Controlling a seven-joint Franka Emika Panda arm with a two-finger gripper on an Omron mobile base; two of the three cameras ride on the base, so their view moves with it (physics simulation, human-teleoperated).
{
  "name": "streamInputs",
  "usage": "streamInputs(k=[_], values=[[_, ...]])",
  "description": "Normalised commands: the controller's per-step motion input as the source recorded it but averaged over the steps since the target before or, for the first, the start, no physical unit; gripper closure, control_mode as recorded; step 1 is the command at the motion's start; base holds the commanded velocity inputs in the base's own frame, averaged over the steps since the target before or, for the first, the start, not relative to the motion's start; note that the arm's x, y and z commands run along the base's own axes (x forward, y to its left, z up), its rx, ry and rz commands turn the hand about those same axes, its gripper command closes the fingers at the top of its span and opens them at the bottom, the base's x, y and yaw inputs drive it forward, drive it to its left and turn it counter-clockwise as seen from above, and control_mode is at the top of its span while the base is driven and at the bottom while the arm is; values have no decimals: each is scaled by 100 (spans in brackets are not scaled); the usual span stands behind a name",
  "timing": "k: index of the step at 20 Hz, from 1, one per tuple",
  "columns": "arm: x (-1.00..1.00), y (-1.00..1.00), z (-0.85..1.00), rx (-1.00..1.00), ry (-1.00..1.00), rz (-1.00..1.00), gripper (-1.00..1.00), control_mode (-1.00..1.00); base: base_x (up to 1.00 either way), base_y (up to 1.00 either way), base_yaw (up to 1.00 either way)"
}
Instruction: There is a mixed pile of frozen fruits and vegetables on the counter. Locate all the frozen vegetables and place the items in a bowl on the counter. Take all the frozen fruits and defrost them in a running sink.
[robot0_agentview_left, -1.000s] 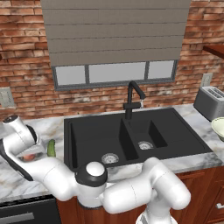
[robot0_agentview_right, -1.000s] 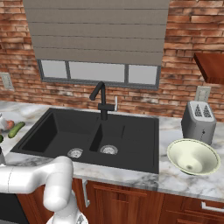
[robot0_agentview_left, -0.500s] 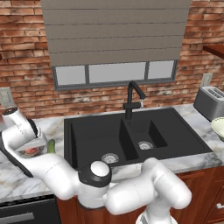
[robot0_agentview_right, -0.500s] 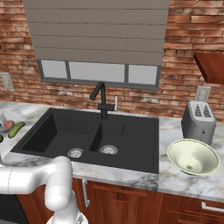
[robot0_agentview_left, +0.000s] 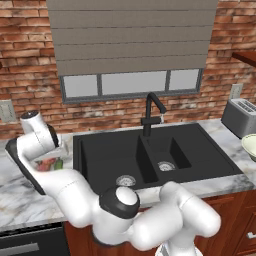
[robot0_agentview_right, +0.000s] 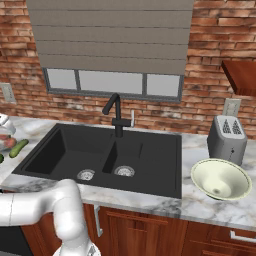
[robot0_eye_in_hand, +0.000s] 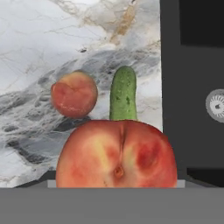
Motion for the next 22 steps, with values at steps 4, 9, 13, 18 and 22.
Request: streamInputs(k=[4, 9, 13, 18, 22], values=[[0, -66, 12, 5, -9, 0, 100, -100, 0, 0, 0], [0, -64, 2, 4, -7, 0, 100, -100, 0, 0, 0], [0, -67, 0, 4, -2, 0, 100, -100, 0, 0, 0], [0, -63, 0, 4, 0, 0, 100, -100, 0, 0, 0], [0, -59, -6, 4, 0, 0, 100, -100, 0, 0, 0]])
